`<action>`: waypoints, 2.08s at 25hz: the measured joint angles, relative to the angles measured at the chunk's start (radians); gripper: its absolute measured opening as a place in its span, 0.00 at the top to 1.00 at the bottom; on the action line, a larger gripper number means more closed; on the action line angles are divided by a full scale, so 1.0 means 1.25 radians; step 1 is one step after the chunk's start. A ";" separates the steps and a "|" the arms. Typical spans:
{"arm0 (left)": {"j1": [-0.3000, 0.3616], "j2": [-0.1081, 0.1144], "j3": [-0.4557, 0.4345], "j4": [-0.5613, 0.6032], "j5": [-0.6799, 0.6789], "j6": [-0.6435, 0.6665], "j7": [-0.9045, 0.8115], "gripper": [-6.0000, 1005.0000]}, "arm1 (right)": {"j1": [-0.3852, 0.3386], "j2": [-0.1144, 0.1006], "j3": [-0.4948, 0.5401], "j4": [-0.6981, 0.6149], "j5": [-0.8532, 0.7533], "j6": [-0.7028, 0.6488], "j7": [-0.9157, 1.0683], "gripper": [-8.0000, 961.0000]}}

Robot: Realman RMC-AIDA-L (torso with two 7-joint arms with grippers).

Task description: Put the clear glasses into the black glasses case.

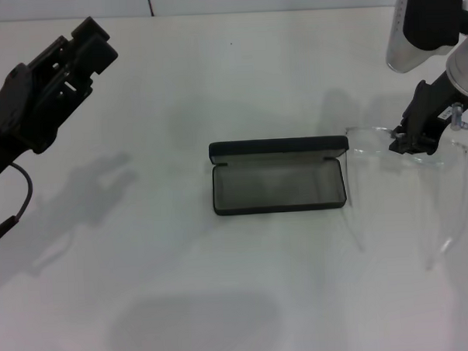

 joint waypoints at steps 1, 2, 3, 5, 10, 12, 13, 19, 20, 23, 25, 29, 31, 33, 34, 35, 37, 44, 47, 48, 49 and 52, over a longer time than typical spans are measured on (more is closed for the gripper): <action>0.002 0.000 0.000 -0.001 -0.001 0.000 0.000 0.60 | -0.001 0.000 0.001 -0.001 0.000 -0.002 0.001 0.64; 0.005 0.000 0.000 -0.001 -0.002 0.001 0.000 0.60 | -0.002 0.000 0.002 -0.003 -0.001 -0.006 0.002 0.68; 0.007 0.000 0.000 -0.002 -0.003 0.002 0.000 0.60 | -0.002 -0.001 0.003 -0.003 -0.003 -0.013 0.003 0.72; 0.012 -0.001 0.000 -0.002 -0.010 0.006 0.000 0.60 | -0.003 -0.003 0.006 -0.005 -0.005 -0.030 0.004 0.82; 0.020 -0.002 0.000 -0.007 -0.019 0.012 0.001 0.60 | -0.044 -0.004 0.006 -0.071 -0.008 -0.090 -0.004 0.88; 0.020 -0.003 0.000 -0.012 -0.020 0.018 0.001 0.61 | -0.079 -0.004 0.006 -0.135 -0.005 -0.127 -0.013 0.88; 0.020 -0.003 0.000 -0.014 -0.020 0.020 0.002 0.61 | -0.096 -0.004 0.008 -0.174 0.000 -0.149 -0.015 0.88; 0.018 -0.003 0.006 -0.015 -0.015 0.042 0.003 0.61 | -0.239 -0.003 0.069 -0.457 0.179 -0.246 -0.017 0.89; 0.016 -0.003 0.009 -0.015 -0.014 0.047 0.005 0.61 | -0.239 -0.003 0.069 -0.457 0.179 -0.246 -0.017 0.89; 0.006 -0.002 0.033 -0.013 -0.017 0.065 0.010 0.62 | -0.295 -0.005 0.123 -0.531 0.360 -0.258 -0.027 0.89; -0.004 -0.002 0.057 -0.009 -0.020 0.080 0.015 0.62 | -0.316 -0.005 0.140 -0.543 0.449 -0.257 -0.046 0.91; -0.035 -0.002 0.116 -0.010 -0.021 0.101 0.041 0.62 | -0.335 0.001 0.129 -0.490 0.582 -0.234 -0.105 0.93; -0.052 -0.003 0.136 -0.012 -0.021 0.102 0.044 0.68 | -0.327 0.001 0.112 -0.424 0.651 -0.221 -0.148 0.93; -0.064 -0.003 0.159 -0.013 -0.021 0.102 0.046 0.74 | -0.311 0.001 0.106 -0.363 0.696 -0.214 -0.182 0.93; -0.071 -0.003 0.169 -0.013 -0.021 0.102 0.047 0.77 | -0.298 0.001 0.105 -0.322 0.718 -0.213 -0.204 0.93; -0.077 -0.003 0.179 -0.013 -0.021 0.102 0.049 0.80 | -0.284 0.000 0.104 -0.281 0.736 -0.212 -0.225 0.93; -0.085 -0.003 0.191 -0.014 -0.021 0.102 0.050 0.81 | -0.254 -0.001 0.104 -0.198 0.767 -0.215 -0.266 0.93; -0.090 -0.003 0.196 -0.017 -0.017 0.102 0.053 0.88 | -0.195 0.001 0.104 -0.068 0.797 -0.224 -0.330 0.93; -0.092 -0.003 0.197 -0.035 -0.016 0.101 0.059 0.91 | -0.190 0.001 0.097 -0.052 0.822 -0.234 -0.344 0.93; -0.095 -0.003 0.198 -0.043 -0.016 0.100 0.064 0.91 | -0.189 0.002 0.096 -0.050 0.827 -0.236 -0.347 0.93; -0.097 -0.003 0.200 -0.049 -0.016 0.100 0.069 0.91 | -0.189 0.002 0.094 -0.048 0.832 -0.238 -0.349 0.93; -0.103 -0.003 0.213 -0.060 -0.015 0.098 0.079 0.91 | -0.188 0.002 0.086 -0.047 0.837 -0.241 -0.353 0.93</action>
